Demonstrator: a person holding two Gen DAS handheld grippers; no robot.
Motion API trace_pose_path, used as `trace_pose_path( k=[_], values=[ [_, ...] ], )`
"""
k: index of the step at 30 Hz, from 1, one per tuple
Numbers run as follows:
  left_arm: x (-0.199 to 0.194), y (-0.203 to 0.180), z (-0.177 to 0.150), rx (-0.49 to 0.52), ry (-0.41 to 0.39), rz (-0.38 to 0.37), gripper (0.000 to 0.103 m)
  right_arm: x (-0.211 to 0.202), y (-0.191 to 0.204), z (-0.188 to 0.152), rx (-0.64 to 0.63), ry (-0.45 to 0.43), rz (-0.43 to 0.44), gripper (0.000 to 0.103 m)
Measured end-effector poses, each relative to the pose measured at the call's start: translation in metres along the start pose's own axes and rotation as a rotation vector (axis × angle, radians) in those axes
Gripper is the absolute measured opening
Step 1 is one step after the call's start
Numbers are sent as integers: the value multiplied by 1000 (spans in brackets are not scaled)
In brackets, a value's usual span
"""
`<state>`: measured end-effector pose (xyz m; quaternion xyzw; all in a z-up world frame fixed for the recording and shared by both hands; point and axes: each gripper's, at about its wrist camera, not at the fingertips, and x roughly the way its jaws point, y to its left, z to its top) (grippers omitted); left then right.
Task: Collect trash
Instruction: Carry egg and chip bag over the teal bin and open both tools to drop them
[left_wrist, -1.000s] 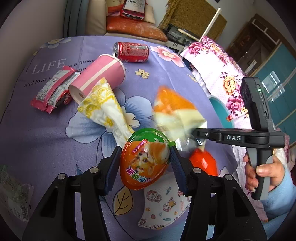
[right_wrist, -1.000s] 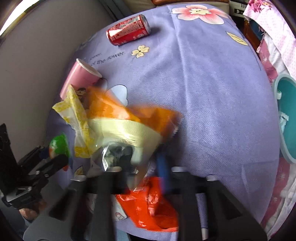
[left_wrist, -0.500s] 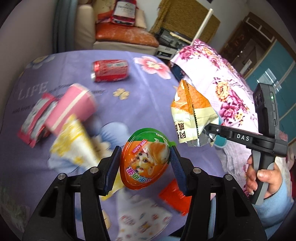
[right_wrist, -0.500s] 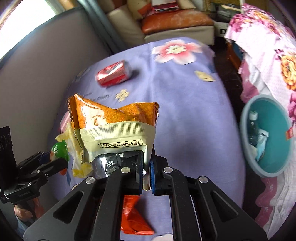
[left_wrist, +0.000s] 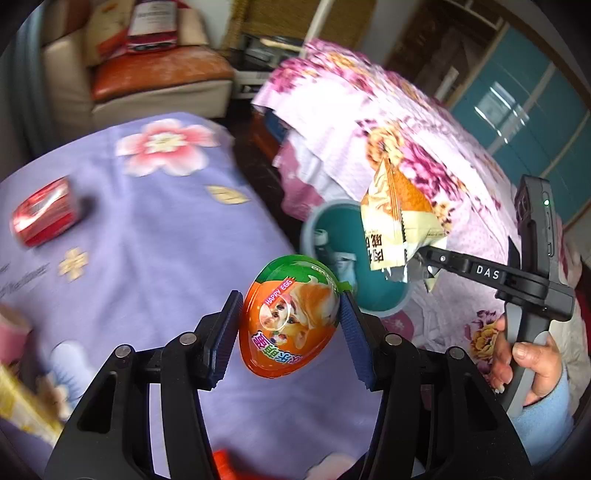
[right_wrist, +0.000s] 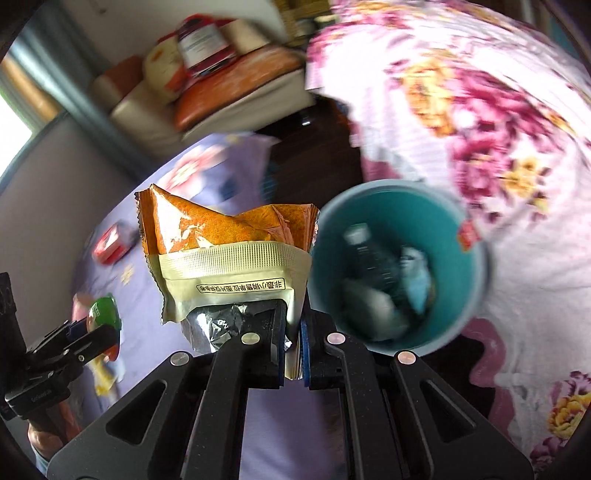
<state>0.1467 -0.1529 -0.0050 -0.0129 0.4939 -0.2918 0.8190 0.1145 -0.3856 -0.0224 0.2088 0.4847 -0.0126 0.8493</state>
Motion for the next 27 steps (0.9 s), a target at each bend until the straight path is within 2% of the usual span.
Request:
trace_pose_path(
  k=[7, 11, 17, 18, 19, 21, 27],
  values=[
    [62, -56, 19, 72, 89, -15, 55, -3, -75, 12, 100, -14, -51, 7],
    [90, -77, 26, 108, 132, -11, 55, 4, -97, 15, 132, 6, -55, 8],
    [112, -87, 29, 118, 167, -4, 55, 23, -116, 19, 149, 56, -61, 11],
    [113, -88, 30, 118, 170, -3, 55, 25, -117, 19, 147, 66, -60, 17],
    [116, -88, 30, 118, 172, -3, 55, 26, -118, 20, 146, 70, -56, 32],
    [120, -89, 31, 116, 177, -5, 55, 27, -118, 19, 136, 63, -61, 48],
    [130, -90, 33, 108, 192, -13, 55, 27, -120, 20, 144, 58, -50, 56]
  ],
)
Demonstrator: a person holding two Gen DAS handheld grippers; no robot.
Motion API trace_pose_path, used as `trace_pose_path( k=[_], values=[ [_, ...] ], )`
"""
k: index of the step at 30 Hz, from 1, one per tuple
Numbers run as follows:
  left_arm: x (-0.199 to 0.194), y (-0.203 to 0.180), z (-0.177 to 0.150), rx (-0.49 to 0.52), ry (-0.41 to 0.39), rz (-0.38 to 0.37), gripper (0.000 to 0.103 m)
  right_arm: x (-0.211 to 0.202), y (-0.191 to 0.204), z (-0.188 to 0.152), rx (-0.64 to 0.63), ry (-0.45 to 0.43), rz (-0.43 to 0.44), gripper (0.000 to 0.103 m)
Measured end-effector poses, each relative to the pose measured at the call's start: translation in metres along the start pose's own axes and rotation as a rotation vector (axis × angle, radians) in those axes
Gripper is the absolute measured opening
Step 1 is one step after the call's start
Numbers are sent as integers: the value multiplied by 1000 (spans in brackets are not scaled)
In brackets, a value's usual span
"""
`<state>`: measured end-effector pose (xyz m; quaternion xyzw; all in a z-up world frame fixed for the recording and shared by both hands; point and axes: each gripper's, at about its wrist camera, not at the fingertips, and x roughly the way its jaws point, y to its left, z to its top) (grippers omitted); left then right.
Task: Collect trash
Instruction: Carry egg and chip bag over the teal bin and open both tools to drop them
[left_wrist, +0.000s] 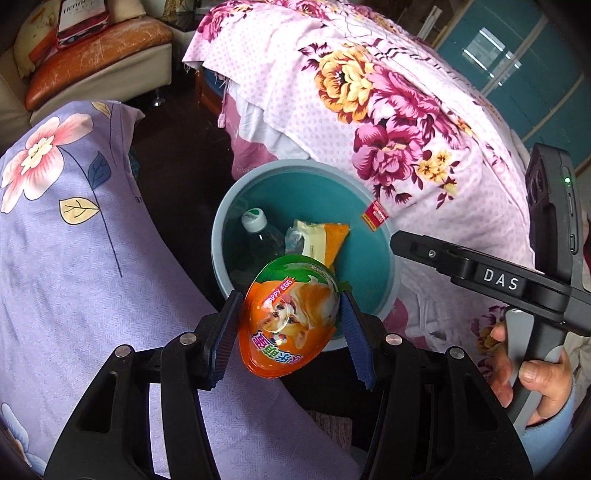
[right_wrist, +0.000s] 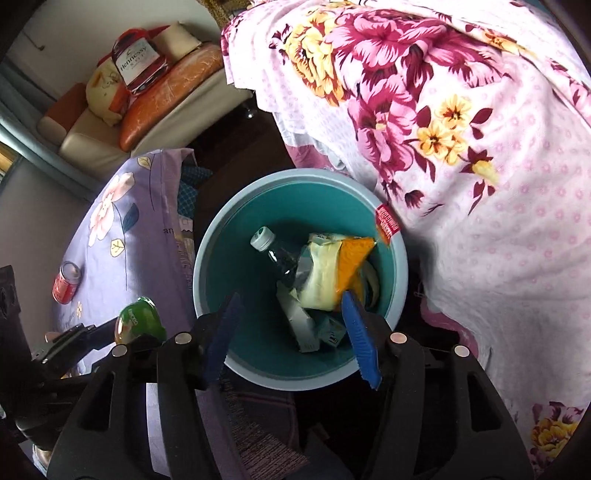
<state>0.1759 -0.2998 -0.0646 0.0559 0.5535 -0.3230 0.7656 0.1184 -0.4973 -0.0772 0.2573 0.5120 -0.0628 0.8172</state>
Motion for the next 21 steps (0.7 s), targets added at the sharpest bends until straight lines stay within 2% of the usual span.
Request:
trace_pose_path(
  k=[6, 14, 16, 18, 21],
  values=[
    [7, -3, 3, 8, 12, -5, 55, -3, -2, 1, 19, -4, -11, 74],
    [15, -7, 9, 7, 8, -6, 56, -5, -8, 2, 35, -7, -26, 74],
    [17, -8, 13, -3, 8, -7, 68, -6, -10, 2, 40, -11, -30, 74],
    [16, -6, 14, -20, -2, -4, 84, -7, -11, 2, 42, -16, -35, 74],
    [11, -1, 14, -42, -19, -4, 86, -8, -12, 1, 43, -17, -39, 74]
  ],
)
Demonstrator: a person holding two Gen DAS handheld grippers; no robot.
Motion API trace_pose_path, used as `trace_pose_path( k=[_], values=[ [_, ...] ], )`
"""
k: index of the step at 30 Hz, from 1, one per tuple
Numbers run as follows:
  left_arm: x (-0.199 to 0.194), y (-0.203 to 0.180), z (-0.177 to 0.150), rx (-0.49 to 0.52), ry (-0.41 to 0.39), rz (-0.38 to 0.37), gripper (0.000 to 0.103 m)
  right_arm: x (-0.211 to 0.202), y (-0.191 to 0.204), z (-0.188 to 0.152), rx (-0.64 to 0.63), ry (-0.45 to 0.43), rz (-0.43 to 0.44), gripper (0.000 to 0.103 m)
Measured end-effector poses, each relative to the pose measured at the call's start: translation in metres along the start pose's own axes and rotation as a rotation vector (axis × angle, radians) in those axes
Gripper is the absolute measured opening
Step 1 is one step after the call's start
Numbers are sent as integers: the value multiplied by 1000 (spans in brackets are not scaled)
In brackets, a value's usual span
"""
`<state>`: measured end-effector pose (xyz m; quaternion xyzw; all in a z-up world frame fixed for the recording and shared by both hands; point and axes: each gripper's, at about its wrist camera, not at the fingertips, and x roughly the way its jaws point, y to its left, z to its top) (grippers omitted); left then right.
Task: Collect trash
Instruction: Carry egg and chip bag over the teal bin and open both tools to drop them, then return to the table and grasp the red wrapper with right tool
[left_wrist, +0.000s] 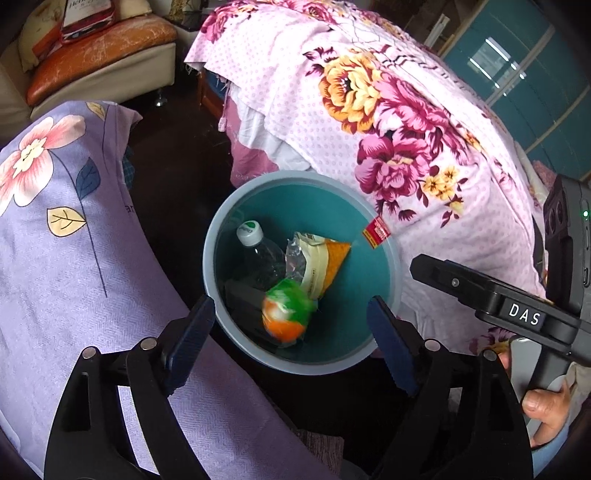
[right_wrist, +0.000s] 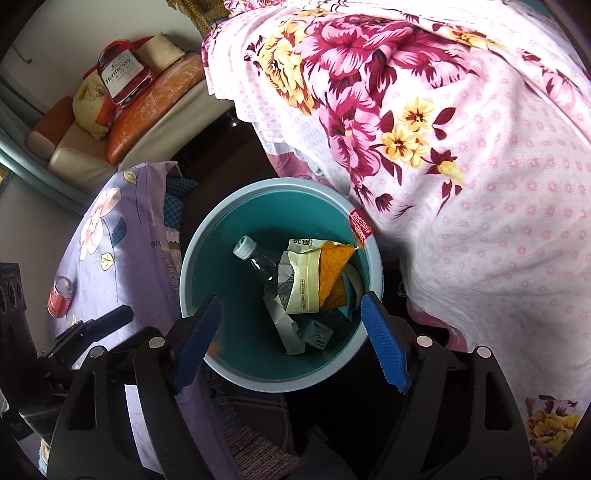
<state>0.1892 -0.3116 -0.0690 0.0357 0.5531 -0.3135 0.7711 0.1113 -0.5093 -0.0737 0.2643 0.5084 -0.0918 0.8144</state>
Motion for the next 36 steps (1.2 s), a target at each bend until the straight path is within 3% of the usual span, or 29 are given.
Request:
trace_pose_path(
  k=[24, 36],
  values=[
    [-66, 31, -41, -49, -66, -1, 90, -31, 54, -23, -93, -26, -27, 76],
    [-125, 63, -97, -58, -129, 20, 93, -52, 105, -63, -197, -15, -22, 76]
  ],
)
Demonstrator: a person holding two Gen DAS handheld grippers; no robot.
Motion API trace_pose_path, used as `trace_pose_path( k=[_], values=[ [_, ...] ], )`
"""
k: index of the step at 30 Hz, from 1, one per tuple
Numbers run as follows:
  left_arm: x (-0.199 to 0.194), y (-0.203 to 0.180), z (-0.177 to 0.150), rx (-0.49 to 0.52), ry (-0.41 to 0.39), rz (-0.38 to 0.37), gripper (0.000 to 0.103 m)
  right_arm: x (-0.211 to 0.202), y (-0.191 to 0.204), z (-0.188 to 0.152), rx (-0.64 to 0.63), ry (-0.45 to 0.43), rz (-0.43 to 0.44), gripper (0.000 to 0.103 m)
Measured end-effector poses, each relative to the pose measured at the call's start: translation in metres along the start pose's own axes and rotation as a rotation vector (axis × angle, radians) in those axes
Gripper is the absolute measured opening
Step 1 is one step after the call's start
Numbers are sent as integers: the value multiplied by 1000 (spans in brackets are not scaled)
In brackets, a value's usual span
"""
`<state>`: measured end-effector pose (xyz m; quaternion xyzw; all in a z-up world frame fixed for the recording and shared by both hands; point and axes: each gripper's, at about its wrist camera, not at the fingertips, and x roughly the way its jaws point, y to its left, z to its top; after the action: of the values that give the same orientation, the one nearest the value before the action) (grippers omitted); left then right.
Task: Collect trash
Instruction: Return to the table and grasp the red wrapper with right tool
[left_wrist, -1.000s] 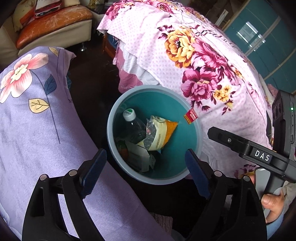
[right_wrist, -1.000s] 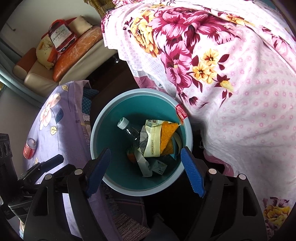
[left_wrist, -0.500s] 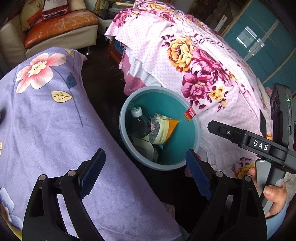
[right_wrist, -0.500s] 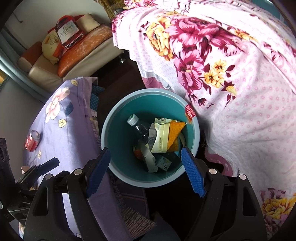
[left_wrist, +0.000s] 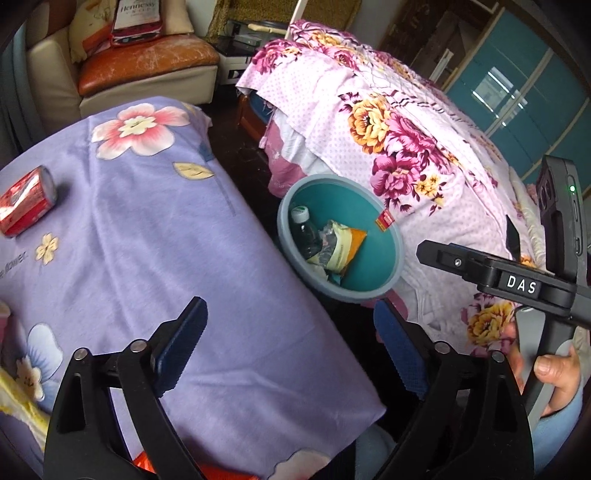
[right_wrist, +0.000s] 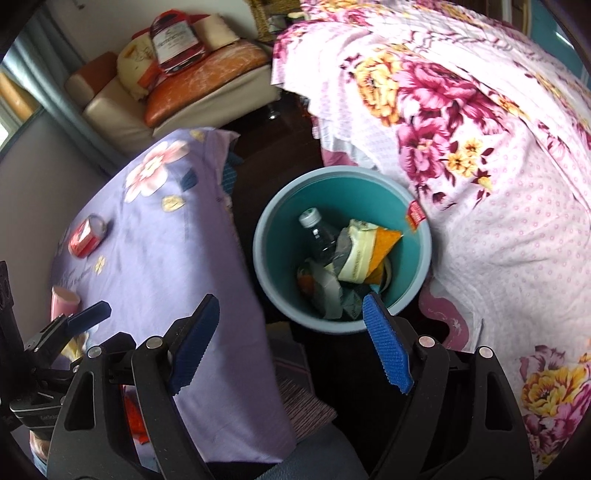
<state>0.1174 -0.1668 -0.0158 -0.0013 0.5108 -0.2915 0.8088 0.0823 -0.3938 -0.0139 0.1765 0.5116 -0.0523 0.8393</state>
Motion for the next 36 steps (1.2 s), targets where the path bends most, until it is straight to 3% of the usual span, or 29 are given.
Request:
trace_pose_path(
  k=[10, 17, 25, 32, 33, 36],
  values=[
    [-54, 64, -60, -39, -32, 86, 93, 4, 72, -37, -132, 74, 47, 77],
    [-91, 112, -112, -73, -32, 157, 93, 23, 131, -74, -255, 174, 100, 77],
    [-104, 156, -163, -189, -4, 180, 93, 44, 187, -120, -382, 272, 146, 77],
    [-100, 162, -199, -217, 33, 167, 93, 65, 223, -152, -479, 304, 158, 76],
    [-98, 162, -202, -218, 39, 165, 93, 69, 226, -157, -488, 309, 154, 76],
    [-90, 160, -210, -222, 64, 163, 93, 74, 230, -163, -500, 318, 163, 54]
  ],
)
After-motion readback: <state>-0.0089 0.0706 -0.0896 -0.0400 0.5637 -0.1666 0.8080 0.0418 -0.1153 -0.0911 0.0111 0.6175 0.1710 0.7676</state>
